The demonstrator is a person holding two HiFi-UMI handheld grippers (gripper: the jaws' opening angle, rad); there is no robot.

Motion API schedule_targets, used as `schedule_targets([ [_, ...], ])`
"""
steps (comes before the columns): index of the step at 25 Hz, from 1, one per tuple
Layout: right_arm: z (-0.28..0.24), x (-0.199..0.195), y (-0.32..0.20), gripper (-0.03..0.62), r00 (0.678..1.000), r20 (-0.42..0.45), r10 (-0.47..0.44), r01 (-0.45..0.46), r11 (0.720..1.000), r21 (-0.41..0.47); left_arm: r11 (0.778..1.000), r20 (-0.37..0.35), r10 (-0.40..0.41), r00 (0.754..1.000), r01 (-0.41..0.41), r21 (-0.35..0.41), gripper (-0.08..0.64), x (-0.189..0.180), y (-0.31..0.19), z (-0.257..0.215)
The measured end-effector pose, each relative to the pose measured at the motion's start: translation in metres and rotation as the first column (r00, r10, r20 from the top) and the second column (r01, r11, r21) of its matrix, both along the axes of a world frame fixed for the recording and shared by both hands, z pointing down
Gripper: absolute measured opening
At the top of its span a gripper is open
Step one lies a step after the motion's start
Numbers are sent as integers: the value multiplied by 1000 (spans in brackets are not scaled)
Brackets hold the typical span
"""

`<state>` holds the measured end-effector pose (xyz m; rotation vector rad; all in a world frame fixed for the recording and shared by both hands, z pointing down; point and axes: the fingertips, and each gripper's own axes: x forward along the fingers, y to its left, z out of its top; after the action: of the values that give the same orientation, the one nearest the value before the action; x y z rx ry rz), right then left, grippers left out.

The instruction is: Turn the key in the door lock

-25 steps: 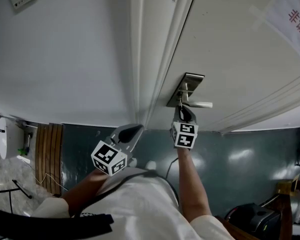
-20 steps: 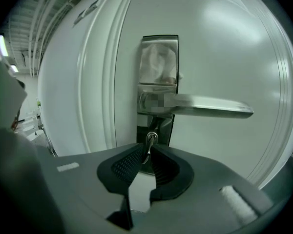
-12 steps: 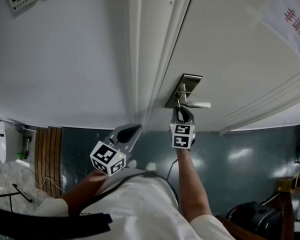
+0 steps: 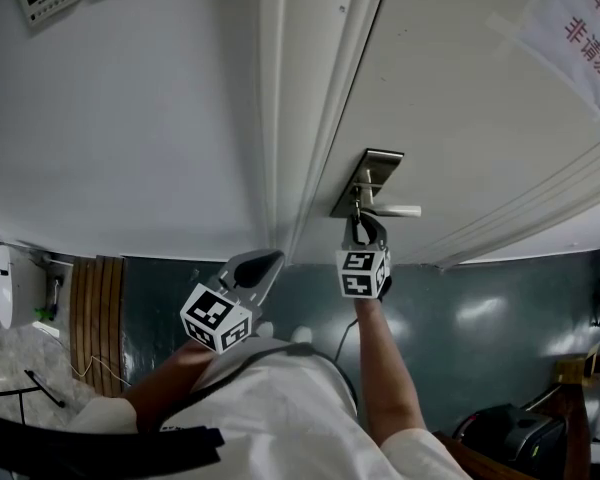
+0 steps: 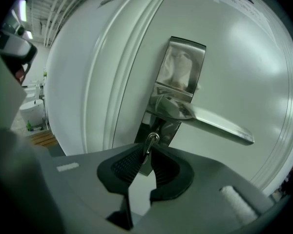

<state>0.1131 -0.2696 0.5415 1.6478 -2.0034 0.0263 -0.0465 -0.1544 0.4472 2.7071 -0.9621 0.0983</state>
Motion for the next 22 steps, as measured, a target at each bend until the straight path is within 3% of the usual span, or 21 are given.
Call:
schedule_targets([
  [6,2,-3,0,48,981,-189,-54,58,998,15,1000,0,-2,1000,2,1,3,0,2,0],
  [10,3,-4,1,51,932,-348,-104,115,993,13,1000,-3,-2,1000,2,5,3,0,2,-1],
  [15,6,-6,2,58,829,-529,-180,204,979,-14,1000,-9,4,1000,-4,6,3,5,3,-1],
  [22,12,-8,5,64,628,-731,-267,315,946,-75,1000,-12,10,1000,-10,4,3,10,5,-1],
])
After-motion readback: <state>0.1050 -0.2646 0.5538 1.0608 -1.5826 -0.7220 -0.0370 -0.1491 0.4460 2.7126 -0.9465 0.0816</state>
